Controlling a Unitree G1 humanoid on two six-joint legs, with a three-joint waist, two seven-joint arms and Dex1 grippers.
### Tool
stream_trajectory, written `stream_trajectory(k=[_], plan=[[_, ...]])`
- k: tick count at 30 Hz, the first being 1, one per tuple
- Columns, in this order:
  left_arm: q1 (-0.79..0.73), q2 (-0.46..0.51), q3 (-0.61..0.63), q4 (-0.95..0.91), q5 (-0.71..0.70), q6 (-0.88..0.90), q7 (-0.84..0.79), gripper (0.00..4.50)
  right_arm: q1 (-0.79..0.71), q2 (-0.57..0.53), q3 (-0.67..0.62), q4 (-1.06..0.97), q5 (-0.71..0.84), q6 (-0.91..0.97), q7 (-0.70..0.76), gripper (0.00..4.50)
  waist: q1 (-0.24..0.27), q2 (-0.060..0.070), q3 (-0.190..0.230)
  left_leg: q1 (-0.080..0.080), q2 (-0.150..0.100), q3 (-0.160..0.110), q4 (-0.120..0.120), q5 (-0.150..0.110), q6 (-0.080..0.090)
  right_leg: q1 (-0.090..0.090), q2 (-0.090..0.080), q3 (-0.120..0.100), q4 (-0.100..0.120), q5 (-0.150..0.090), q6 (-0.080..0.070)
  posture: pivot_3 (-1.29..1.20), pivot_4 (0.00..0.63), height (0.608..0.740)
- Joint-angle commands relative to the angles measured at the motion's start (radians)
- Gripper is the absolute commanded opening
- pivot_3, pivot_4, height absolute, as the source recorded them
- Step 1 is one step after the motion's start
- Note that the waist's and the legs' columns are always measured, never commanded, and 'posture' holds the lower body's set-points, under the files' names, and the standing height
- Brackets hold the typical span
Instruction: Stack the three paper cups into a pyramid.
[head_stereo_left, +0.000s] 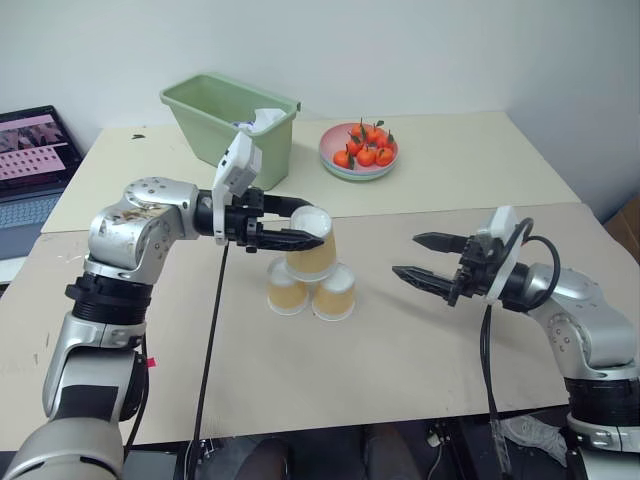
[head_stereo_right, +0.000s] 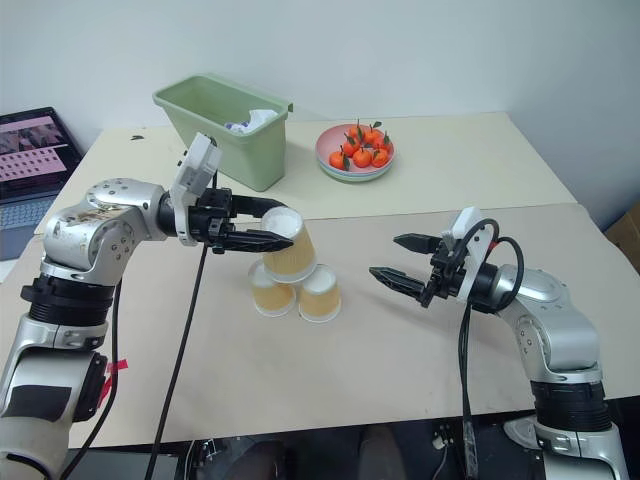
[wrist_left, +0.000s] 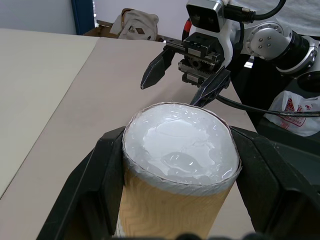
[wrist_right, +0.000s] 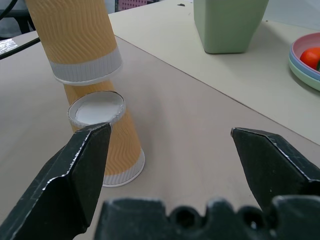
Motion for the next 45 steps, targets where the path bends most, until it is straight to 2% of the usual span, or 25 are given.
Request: stream_trajectory(k=[1,5,6,8,9,16,21,23,27,29,34,38,42,45], plan=[[0.011,0.002,0.018,-0.016,-0.003,-0.009,0.0,2.74,-0.006,-0.017,-0.024,-0.028,0.015,-0.012,-0.002,4.5,0.0,0.0,0.0,0.0,0.0,0.0,0.0,0.0,0.0,0.0,0.0,0.0,0.0,0.0,0.0,0.0,0.15,0.727],[0.022,-0.001,0.02,-0.022,-0.01,0.002,0.001,2.74,-0.007,-0.019,-0.025,-0.023,0.014,-0.013,0.001,4.5,0.0,0.0,0.0,0.0,0.0,0.0,0.0,0.0,0.0,0.0,0.0,0.0,0.0,0.0,0.0,0.0,0.15,0.727],[0.024,-0.002,0.021,-0.022,-0.009,0.005,0.004,3.69,-0.008,-0.02,-0.025,-0.022,0.014,-0.013,0.001,4.5,0.0,0.0,0.0,0.0,0.0,0.0,0.0,0.0,0.0,0.0,0.0,0.0,0.0,0.0,0.0,0.0,0.15,0.727],[0.029,-0.004,0.02,-0.027,0.0,-0.01,0.008,4.3,-0.009,-0.021,-0.025,-0.02,0.015,-0.011,0.003,4.5,0.0,0.0,0.0,0.0,0.0,0.0,0.0,0.0,0.0,0.0,0.0,0.0,0.0,0.0,0.0,0.0,0.15,0.727],[0.034,-0.009,0.021,-0.031,0.016,-0.039,0.021,4.47,-0.01,-0.022,-0.025,-0.019,0.015,-0.01,0.005,4.5,0.0,0.0,0.0,0.0,0.0,0.0,0.0,0.0,0.0,0.0,0.0,0.0,0.0,0.0,0.0,0.0,0.15,0.727],[0.04,-0.029,0.053,-0.061,-0.004,-0.041,0.073,4.47,-0.021,-0.032,-0.022,-0.005,0.02,-0.007,0.015,4.5,-0.001,0.0,0.0,0.0,0.0,0.0,0.0,0.0,0.0,0.0,0.0,0.0,0.0,0.0,0.0,0.0,0.15,0.727],[0.021,-0.047,0.13,-0.156,-0.095,0.026,0.144,4.47,-0.033,-0.039,-0.016,0.01,0.019,-0.01,0.023,4.5,0.0,0.0,0.0,0.0,0.0,0.0,0.0,0.0,0.0,0.0,0.0,0.0,0.0,0.0,0.0,0.0,0.15,0.727],[0.01,-0.06,0.17,-0.182,-0.123,0.052,0.204,4.47,-0.037,-0.039,-0.014,0.016,0.017,-0.012,0.026,4.5,0.001,0.0,0.0,0.0,0.0,0.0,0.0,0.0,0.0,0.0,0.0,0.0,0.0,0.0,0.0,0.0,0.15,0.727],[0.038,-0.088,0.342,-0.23,-0.232,0.134,0.409,4.47,-0.04,-0.043,-0.014,0.025,0.017,-0.01,0.034,4.5,-0.003,0.0,0.0,0.001,0.0,0.0,0.001,0.0,0.0,0.0,0.0,0.001,0.0,0.0,0.0,0.0,0.15,0.727],[0.061,-0.087,0.369,-0.246,-0.25,0.157,0.458,4.47,-0.038,-0.045,-0.014,0.025,0.016,-0.011,0.034,4.5,-0.004,0.0,0.0,0.002,0.0,0.0,0.001,0.0,0.0,0.0,0.0,0.002,0.0,0.0,0.0,0.0,0.15,0.727],[0.221,-0.098,0.493,-0.289,-0.205,0.16,0.694,4.47,-0.008,-0.063,-0.04,0.036,0.006,-0.013,0.015,4.5,-0.001,0.0,0.0,0.003,0.0,0.001,0.001,0.0,-0.001,0.0,0.0,0.003,0.001,0.0,0.0,0.0,0.15,0.727],[0.383,-0.119,0.564,-0.357,-0.196,0.14,0.812,4.47,0.032,-0.08,-0.112,0.069,-0.005,-0.02,-0.045,4.5,0.005,0.0,0.0,0.003,0.0,0.002,0.001,0.0,-0.001,0.0,0.0,0.004,0.0,0.0,0.0,0.0,0.15,0.727],[0.538,-0.171,0.634,-0.368,-0.155,0.086,0.928,4.47,0.093,-0.047,-0.19,0.122,-0.068,-0.075,-0.188,4.5,0.021,-0.001,0.0,0.003,0.0,0.002,0.001,0.0,-0.001,0.0,0.0,0.004,0.0,0.0,0.0,0.0,0.15,0.727],[0.644,-0.193,0.64,-0.351,-0.099,0.023,0.955,4.47,0.094,-0.006,-0.217,0.211,-0.143,-0.12,-0.336,4.5,0.024,-0.001,-0.001,0.004,0.0,0.003,0.001,0.0,-0.001,0.001,0.0,0.004,0.001,0.0,-0.001,0.0,0.15,0.727]])
